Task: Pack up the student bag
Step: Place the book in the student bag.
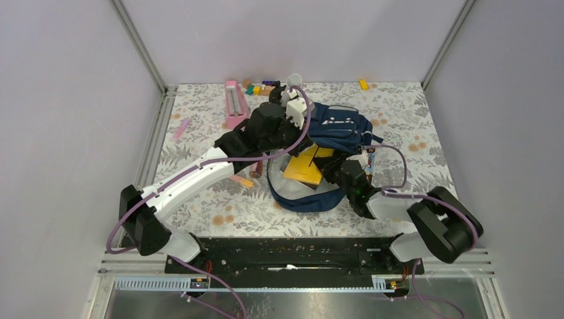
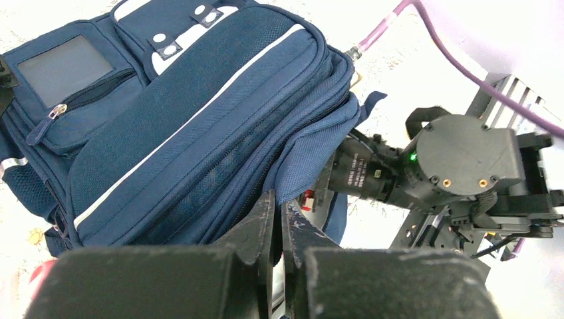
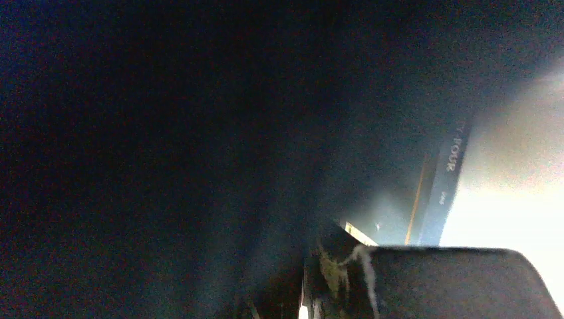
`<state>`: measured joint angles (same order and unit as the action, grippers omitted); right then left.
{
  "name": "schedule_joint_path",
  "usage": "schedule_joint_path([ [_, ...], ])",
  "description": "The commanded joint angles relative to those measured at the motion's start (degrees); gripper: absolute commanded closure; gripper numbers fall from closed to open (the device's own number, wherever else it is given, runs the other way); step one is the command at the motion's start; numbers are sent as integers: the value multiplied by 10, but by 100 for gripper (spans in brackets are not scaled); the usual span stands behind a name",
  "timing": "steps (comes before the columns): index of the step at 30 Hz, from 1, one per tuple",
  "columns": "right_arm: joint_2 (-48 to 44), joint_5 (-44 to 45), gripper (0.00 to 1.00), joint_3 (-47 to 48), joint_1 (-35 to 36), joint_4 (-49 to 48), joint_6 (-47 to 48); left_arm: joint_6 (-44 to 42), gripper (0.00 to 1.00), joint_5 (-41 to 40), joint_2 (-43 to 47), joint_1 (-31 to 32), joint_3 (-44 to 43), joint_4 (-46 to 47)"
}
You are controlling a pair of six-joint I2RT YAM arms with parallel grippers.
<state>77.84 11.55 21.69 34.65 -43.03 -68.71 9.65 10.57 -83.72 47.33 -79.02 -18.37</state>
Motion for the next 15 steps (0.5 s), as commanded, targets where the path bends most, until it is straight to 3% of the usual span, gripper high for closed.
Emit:
schedule_joint_path([
  [1,56,124,100,22,23,-250,0,1,100,10,40,-1,-8,52],
  [11,106,187,100,65,32,-152,37,-8,100,2,43,0,-12,44],
  [13,114,182,96,61,33,-141,34,-9,100,2,43,0,-12,44],
  [15,120,171,87,60,33,-126,29,-7,100,5,42,0,-13,43],
])
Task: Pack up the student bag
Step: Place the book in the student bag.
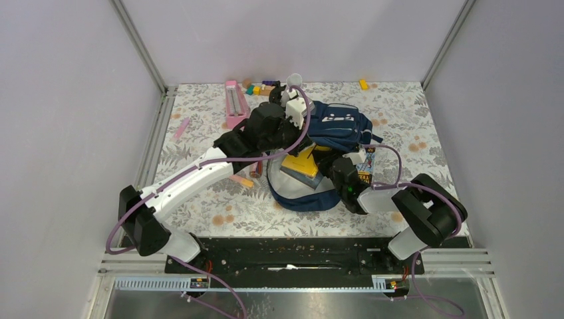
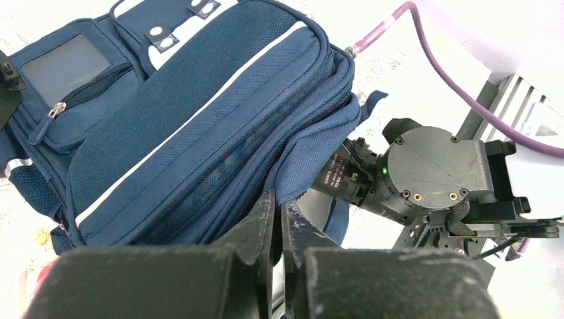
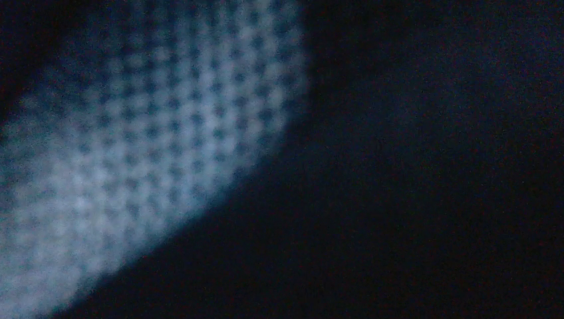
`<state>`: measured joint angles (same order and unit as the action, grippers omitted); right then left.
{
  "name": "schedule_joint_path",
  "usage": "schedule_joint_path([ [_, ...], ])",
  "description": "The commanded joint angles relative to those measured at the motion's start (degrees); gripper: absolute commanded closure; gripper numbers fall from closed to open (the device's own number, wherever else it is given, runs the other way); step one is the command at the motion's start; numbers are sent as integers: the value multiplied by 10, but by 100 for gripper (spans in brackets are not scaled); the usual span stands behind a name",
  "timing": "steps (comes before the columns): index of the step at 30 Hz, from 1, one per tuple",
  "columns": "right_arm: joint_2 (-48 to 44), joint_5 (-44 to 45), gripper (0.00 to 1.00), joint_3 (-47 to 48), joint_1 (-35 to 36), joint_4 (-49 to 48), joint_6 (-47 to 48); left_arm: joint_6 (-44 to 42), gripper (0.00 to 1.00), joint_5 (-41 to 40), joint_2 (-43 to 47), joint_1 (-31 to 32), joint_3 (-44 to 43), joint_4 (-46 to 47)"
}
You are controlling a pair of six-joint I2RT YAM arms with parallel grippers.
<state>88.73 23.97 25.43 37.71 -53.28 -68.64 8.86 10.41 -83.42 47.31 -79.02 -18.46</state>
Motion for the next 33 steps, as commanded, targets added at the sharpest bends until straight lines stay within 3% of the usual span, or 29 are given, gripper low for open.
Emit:
schedule_joint_path([
  [1,14,40,78,23,3,-21,30,1,100,7,38,-1,-14,44],
  [5,-1,29,48,25,3,19,42,0,100,7,39,0,-15,42],
  [12,-59,62,13,11,9,90,119,-2,100,6,39,0,-15,41],
  [21,-94,79,0,55,26,241,200,-6,100,0,40,0,-16,39],
  [29,-131,168,0,76,56,380,249,-7,100,-1,42,0,-17,37],
  [33,-160,198,0,61,62,401,274,-8,100,-2,45,0,-17,37],
])
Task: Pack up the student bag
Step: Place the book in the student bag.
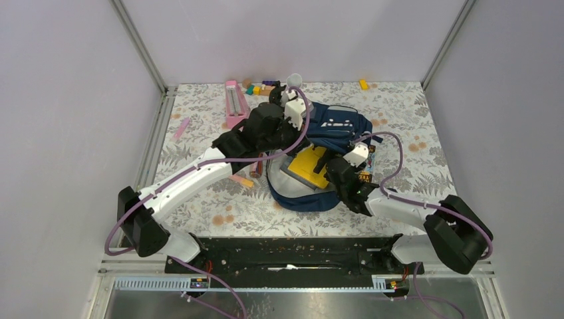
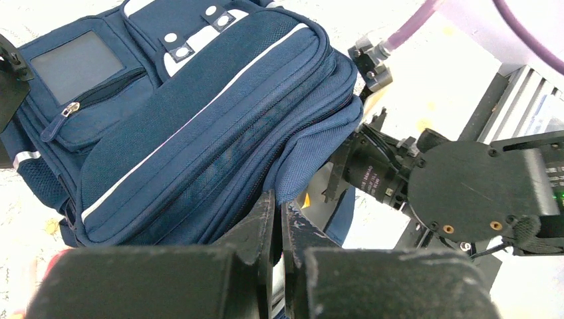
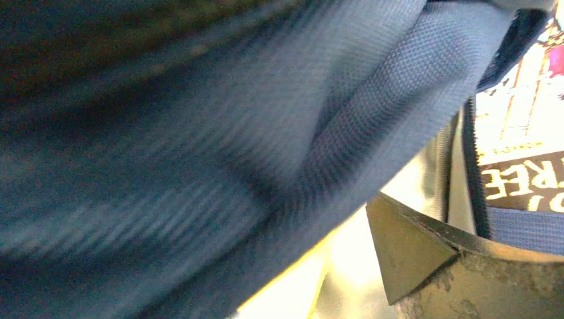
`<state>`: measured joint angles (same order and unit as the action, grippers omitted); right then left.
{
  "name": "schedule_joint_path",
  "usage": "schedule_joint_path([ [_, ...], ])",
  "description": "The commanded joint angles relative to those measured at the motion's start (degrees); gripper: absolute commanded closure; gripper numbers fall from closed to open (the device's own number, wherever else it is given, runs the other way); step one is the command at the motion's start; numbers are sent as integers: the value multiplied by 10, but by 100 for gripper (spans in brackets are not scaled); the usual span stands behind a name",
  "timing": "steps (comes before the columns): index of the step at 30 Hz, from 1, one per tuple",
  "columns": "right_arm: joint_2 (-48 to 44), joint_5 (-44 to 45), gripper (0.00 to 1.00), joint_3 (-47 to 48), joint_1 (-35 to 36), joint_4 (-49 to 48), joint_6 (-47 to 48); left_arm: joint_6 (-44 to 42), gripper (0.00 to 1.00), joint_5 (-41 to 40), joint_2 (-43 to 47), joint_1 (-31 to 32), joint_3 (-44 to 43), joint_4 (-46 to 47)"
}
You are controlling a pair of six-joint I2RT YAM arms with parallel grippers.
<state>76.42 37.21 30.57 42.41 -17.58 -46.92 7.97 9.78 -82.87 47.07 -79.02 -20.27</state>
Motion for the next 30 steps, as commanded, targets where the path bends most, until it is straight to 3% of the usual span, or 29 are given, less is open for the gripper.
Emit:
schedule_joint_path([
  [1,-48,69,0,-1,17,35,65,0,100,0,39,2,-17,54],
  [5,-119,42,0,-57,18,-31,119,-1,100,-13,35,0,-21,45],
  [12,-283,17,0,-67,-10,155,159,-1,100,-25,34,-5,-28,36],
  [19,-412,-175,0,-71,-241,291,175,6,100,-20,34,-6,-25,23],
  [25,-293,-451,0,-44,-444,281,188,-1,100,-17,54,-6,20,44],
  [30,-191,-546,0,-16,-501,251,192,-7,100,-23,64,-6,24,41],
])
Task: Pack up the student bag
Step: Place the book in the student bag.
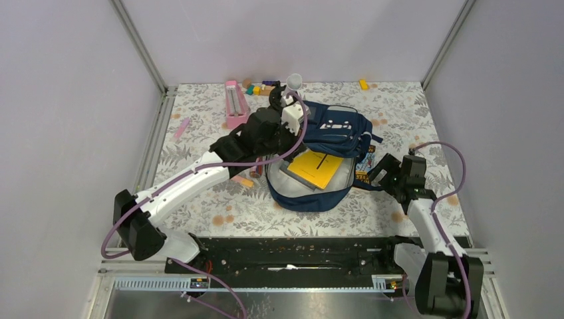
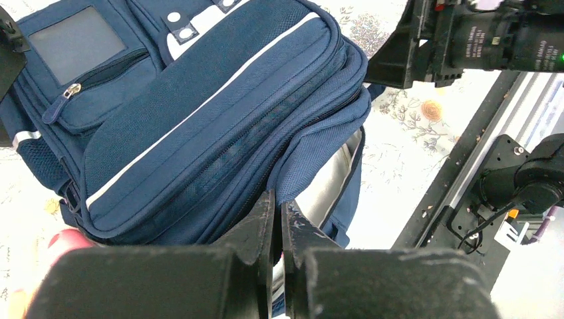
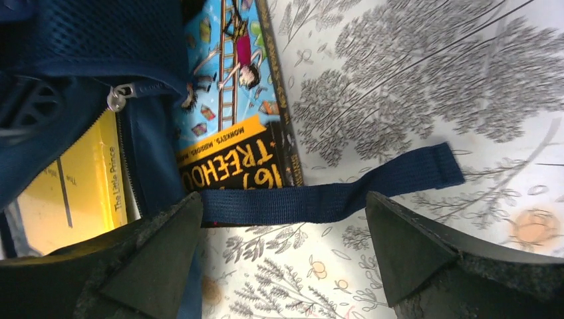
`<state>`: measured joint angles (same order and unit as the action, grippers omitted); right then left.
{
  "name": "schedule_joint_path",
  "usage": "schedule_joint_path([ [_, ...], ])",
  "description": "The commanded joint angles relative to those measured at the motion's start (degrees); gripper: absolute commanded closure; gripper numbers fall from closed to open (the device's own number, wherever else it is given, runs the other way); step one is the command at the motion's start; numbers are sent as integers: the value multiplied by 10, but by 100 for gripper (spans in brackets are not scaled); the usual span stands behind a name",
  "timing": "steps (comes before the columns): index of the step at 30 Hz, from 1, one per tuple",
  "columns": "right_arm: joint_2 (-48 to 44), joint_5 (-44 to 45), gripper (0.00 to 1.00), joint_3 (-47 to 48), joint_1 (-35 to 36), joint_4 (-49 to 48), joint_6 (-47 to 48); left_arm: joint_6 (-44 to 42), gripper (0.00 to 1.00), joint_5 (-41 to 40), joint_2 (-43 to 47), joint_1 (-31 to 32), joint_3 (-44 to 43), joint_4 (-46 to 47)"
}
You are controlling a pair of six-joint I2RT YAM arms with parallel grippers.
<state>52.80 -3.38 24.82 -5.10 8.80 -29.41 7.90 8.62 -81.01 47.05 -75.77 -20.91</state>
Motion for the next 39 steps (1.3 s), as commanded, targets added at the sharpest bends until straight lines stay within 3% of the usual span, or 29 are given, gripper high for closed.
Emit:
schedule_joint_path([
  [1,56,-148,0,44,-33,-19,18,-7,100,-13,47,-6,-9,47],
  [8,141,-201,1,56,-58,-43,31,-7,100,-13,51,-6,-11,43],
  [12,183,-210,8,70,-60,-50,37,-6,100,-11,50,-6,-10,43],
  [24,250,-174,14,99,-69,-53,27,-12,100,-10,57,-6,-12,41],
  [33,306,-275,13,85,-69,-82,26,-19,100,-17,61,-6,-15,36],
  [39,314,-348,15,50,-69,-196,-36,-19,100,-13,58,-6,-14,36],
])
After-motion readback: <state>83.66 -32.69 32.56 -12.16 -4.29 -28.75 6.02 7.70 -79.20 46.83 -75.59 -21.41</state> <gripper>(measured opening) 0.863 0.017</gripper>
